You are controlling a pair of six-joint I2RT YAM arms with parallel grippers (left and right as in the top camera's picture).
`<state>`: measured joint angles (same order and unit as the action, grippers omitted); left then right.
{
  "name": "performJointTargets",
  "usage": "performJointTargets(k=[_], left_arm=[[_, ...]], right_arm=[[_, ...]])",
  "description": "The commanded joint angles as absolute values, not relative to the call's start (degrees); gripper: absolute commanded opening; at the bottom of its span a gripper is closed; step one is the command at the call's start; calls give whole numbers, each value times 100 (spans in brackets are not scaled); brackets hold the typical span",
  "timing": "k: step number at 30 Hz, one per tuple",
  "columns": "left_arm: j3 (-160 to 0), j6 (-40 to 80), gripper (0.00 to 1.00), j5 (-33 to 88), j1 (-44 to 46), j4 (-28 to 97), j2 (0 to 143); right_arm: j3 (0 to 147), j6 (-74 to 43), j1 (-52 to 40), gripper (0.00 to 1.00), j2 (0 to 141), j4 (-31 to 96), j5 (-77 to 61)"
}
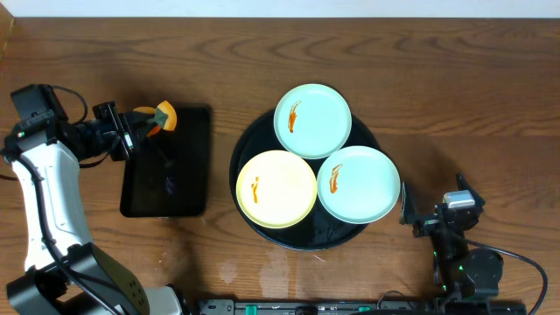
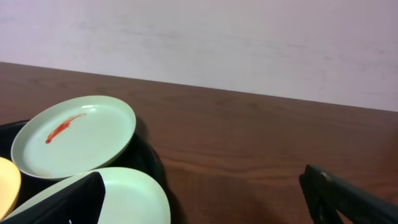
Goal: Clean dirty plates on tray and stack at the side
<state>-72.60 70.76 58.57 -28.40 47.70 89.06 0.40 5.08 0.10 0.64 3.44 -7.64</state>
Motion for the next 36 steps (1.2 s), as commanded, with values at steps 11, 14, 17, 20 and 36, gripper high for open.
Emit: performJointTargets(k=[11, 14, 17, 20, 36], left_arm=[[-7363, 7124, 8, 5948, -2856, 4772, 8906], [-7363, 7124, 8, 5933, -2856, 4772, 8906], [-7363, 7124, 8, 5933, -2856, 4772, 8906], [-7363, 7124, 8, 5933, -2856, 4772, 8906], [-7323, 7122, 8, 5846, -2856, 4775, 8906]], right_arm=[[34, 565, 67, 99, 38, 366, -735], [34, 565, 67, 99, 38, 366, -735], [34, 565, 67, 99, 38, 366, -735], [34, 565, 67, 99, 38, 366, -735], [34, 565, 67, 99, 38, 366, -735]])
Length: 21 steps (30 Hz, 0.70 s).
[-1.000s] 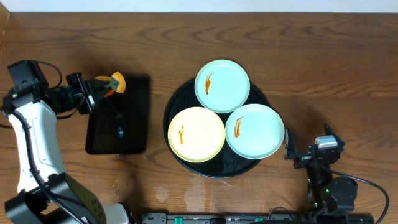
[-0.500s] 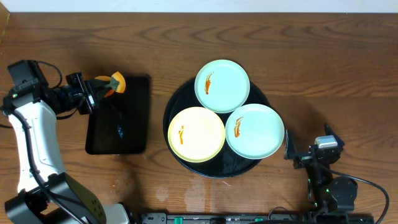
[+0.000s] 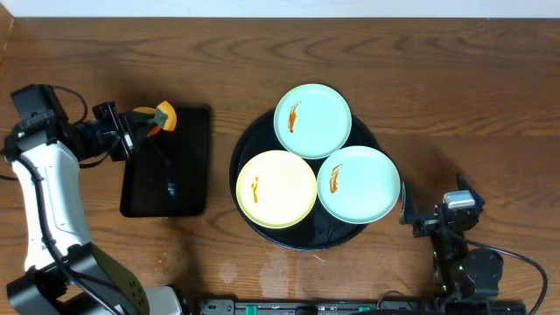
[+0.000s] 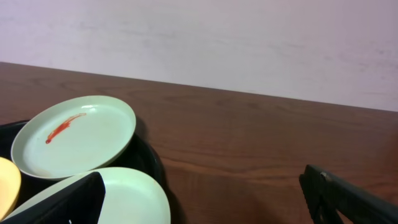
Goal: Clean dirty plates on tray and stack at the side
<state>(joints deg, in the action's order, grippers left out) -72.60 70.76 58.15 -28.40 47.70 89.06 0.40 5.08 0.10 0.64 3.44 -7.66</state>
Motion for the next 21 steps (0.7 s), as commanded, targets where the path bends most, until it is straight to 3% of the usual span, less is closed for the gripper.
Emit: performJointTargets(k=[1, 9, 16, 21], left_arm=[[-7321, 7122, 8, 5846, -2856, 4775, 8906], [-7319, 6831, 8, 5690, -2853, 4799, 8908], [-7030, 6460, 8, 4224, -2834, 5240, 8941], [-6718, 6219, 8, 4344, -2805, 5223, 9089]], right_arm=[[34, 565, 67, 99, 38, 366, -735], [34, 565, 67, 99, 38, 366, -735], [34, 565, 67, 99, 38, 366, -735], [34, 565, 67, 99, 38, 366, -735]])
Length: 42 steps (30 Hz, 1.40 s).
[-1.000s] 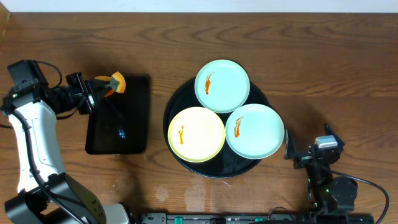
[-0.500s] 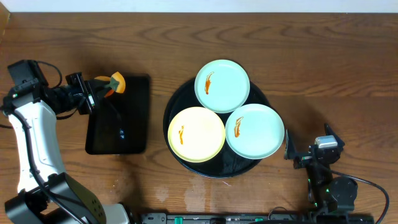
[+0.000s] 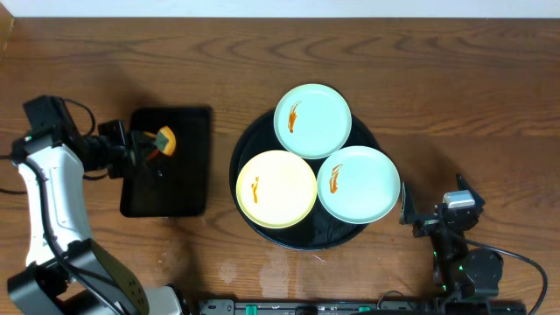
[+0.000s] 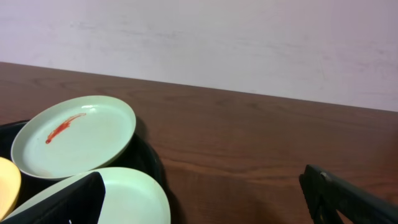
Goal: Clean dirty plates on tray and stack at the side
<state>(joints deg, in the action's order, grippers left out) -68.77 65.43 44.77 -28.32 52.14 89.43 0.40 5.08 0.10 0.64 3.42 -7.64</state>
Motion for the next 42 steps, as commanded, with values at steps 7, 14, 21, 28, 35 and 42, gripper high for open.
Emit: performJointTargets(k=[7, 14, 21, 28, 35, 42], left_arm=[[-6740, 6208, 7, 6785, -2823, 3778, 9096], [-6840, 6512, 8, 7369, -2818, 2217, 9098], [-6761, 5107, 8, 4777, -2329, 4491, 9227], [-6825, 5983, 7, 6455, -2314, 3653, 9373], [-7105, 7548, 7, 7647, -2609, 1601, 9247], [-6737, 5575, 8, 5802, -2316, 3295, 9402]], right_arm=[[34, 565, 67, 99, 38, 366, -735], [34, 565, 67, 99, 38, 366, -735], [34, 565, 67, 99, 38, 366, -735], [34, 565, 67, 99, 38, 366, -735], [34, 565, 67, 99, 38, 366, -735], [34, 565, 67, 99, 38, 366, -735]])
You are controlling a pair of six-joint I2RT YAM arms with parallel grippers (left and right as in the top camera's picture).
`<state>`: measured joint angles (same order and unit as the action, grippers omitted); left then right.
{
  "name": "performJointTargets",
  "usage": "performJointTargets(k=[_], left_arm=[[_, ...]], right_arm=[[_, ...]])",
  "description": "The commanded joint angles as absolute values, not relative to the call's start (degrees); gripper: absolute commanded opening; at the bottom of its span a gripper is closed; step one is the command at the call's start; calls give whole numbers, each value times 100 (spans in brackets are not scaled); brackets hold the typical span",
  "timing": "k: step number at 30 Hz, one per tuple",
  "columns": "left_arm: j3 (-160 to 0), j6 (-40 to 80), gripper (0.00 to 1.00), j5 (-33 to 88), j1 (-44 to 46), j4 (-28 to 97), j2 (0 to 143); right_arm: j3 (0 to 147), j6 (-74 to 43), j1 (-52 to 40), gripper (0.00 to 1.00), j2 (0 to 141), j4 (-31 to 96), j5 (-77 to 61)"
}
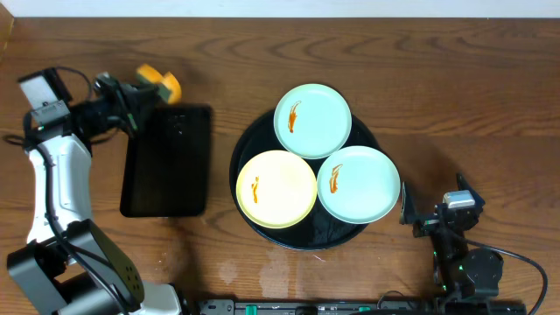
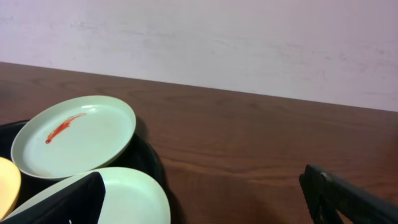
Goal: Clean dirty plates on tray and stack at the side
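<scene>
Three dirty plates lie on a round black tray (image 1: pixel 248 149): a green plate (image 1: pixel 312 121) at the far side with a red smear, a yellow plate (image 1: pixel 276 188) at the near left, and a second green plate (image 1: pixel 358 184) at the near right. My left gripper (image 1: pixel 144 91) is shut on an orange-yellow sponge (image 1: pixel 160 83), just beyond the far left corner of a black rectangular tray (image 1: pixel 166 166). Near the table's front right, my right gripper (image 1: pixel 433 206) stands open and empty; its wrist view shows the far green plate (image 2: pixel 74 134) and the near green plate (image 2: pixel 124 193).
The black rectangular tray lies left of the round tray. Bare brown wood table (image 1: pixel 455 96) lies to the right and behind the plates. A pale wall (image 2: pixel 217 43) rises behind the table's far edge.
My left gripper, still holding the sponge, was over the upper left part of the black rectangular tray. It is now farther back, past the tray's far edge. The right arm has not moved.
My left gripper held the sponge at the far left corner of the rectangular tray for two moments. Then it was lower, over the tray's inside. Now it holds the sponge beyond the tray's far edge. The plates and right arm stayed put throughout.
</scene>
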<state>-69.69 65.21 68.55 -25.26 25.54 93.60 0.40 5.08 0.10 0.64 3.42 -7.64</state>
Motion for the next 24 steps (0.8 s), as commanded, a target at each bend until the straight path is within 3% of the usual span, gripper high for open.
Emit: performJointTargets(k=[1, 4, 15, 22, 24], left_arm=[[-6652, 5496, 7, 5153, -2220, 3695, 9480], [-6567, 5369, 8, 4331, -2108, 4064, 9688], [-7666, 5424, 8, 5459, -2381, 4003, 8995], [-7459, 4866, 8, 3704, -1927, 4746, 9166], [-7229, 4871, 7, 3717, -1774, 4722, 9452]], right_arm=[[34, 565, 67, 99, 38, 366, -735], [34, 565, 67, 99, 38, 366, -735], [34, 565, 67, 99, 38, 366, -735], [34, 565, 67, 99, 38, 366, -735], [34, 565, 67, 99, 38, 366, -735]])
